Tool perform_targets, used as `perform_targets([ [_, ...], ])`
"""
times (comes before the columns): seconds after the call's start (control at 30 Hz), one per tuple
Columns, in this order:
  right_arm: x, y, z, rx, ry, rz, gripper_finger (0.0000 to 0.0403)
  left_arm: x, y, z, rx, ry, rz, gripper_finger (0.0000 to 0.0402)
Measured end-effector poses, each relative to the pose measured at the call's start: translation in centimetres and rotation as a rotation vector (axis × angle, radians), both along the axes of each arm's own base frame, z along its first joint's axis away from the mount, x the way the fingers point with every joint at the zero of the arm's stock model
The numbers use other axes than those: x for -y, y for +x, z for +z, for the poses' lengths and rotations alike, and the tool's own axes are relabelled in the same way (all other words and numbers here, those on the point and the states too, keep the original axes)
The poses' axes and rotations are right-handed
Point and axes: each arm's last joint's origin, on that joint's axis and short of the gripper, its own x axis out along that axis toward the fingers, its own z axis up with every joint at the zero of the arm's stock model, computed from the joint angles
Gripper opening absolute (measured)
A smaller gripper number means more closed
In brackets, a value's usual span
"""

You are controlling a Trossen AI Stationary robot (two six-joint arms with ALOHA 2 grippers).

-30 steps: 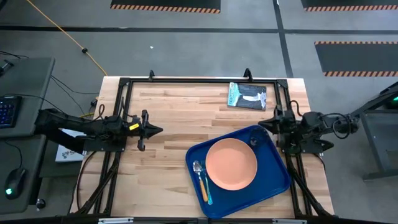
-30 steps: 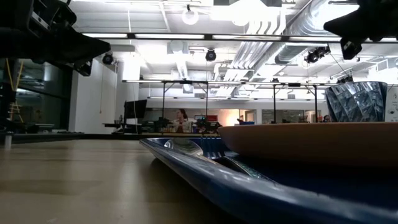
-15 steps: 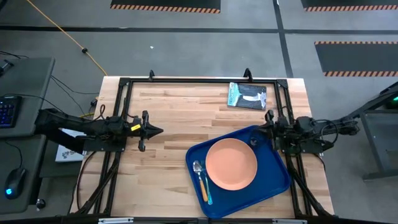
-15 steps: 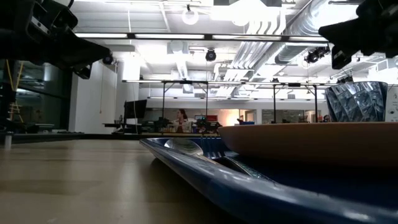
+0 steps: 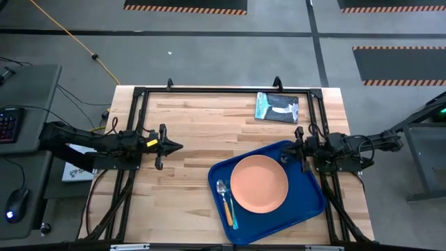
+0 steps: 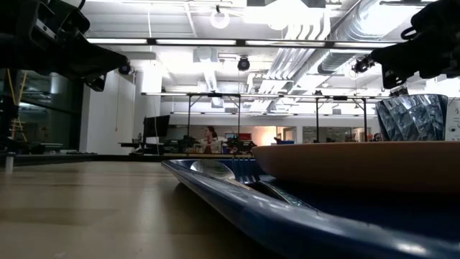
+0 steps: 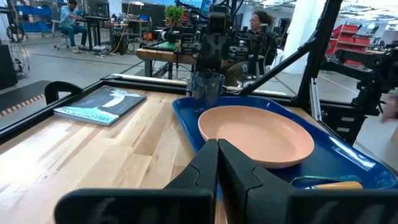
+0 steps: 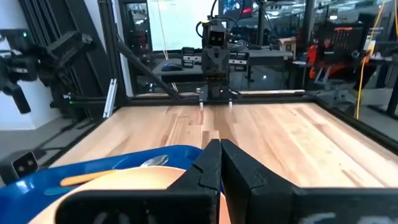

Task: Pick and place plate/cup/fork/spoon on tray
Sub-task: Return to Home Position

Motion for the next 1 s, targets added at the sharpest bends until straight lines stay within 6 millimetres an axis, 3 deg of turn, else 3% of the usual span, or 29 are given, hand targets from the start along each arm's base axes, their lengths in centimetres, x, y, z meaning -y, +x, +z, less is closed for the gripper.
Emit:
perform_targets([
  [1.0, -0.01, 0.00, -0.03, 0.000, -0.027, 0.002, 0.0000, 0.00, 0.00, 0.00, 0.000, 0.000, 0.000, 0.0000],
])
